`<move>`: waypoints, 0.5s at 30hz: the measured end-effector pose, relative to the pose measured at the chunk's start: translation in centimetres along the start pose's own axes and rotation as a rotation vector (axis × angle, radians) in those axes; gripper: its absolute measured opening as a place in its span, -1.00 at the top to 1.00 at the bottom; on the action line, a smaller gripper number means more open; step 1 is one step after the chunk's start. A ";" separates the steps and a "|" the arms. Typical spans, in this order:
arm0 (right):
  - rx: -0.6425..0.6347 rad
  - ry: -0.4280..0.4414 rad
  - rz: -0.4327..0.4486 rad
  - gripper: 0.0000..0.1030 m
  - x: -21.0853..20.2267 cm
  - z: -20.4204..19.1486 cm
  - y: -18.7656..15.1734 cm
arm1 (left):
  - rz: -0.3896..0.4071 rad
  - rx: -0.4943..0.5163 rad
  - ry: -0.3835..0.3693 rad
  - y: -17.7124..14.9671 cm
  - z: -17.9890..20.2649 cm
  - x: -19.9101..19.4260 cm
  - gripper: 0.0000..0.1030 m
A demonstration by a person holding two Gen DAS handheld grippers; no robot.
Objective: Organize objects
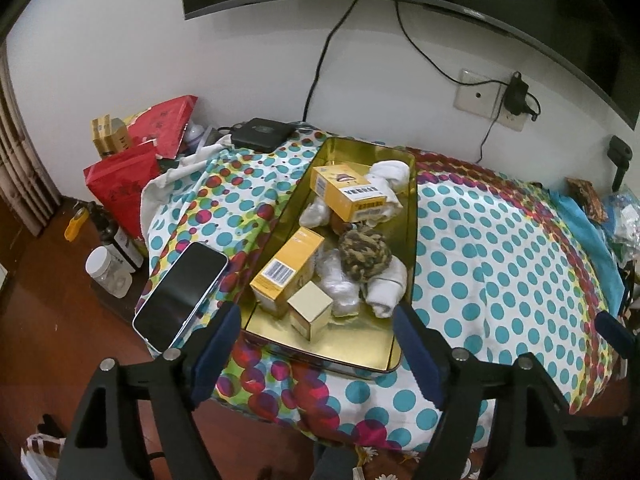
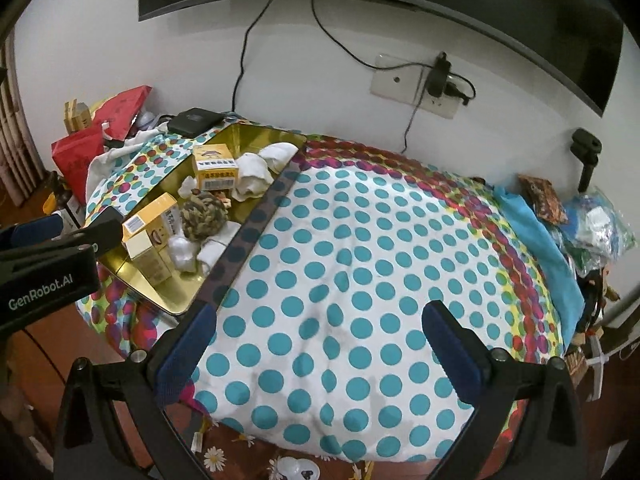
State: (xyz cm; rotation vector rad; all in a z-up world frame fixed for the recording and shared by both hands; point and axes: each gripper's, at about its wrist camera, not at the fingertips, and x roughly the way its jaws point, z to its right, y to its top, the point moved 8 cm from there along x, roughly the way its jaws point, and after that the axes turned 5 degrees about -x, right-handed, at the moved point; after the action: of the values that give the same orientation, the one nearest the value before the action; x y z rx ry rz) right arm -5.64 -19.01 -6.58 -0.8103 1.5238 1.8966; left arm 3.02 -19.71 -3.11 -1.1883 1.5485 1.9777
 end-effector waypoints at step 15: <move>0.025 0.027 -0.012 -0.99 0.5 0.6 -0.7 | -0.010 0.029 -0.042 -0.2 2.2 0.8 -0.63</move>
State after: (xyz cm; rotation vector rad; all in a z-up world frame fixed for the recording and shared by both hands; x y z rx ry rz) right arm -5.53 -18.29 -7.30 -0.8351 1.5526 1.8617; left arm 1.86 -17.81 -3.79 -1.1342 1.5424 1.9539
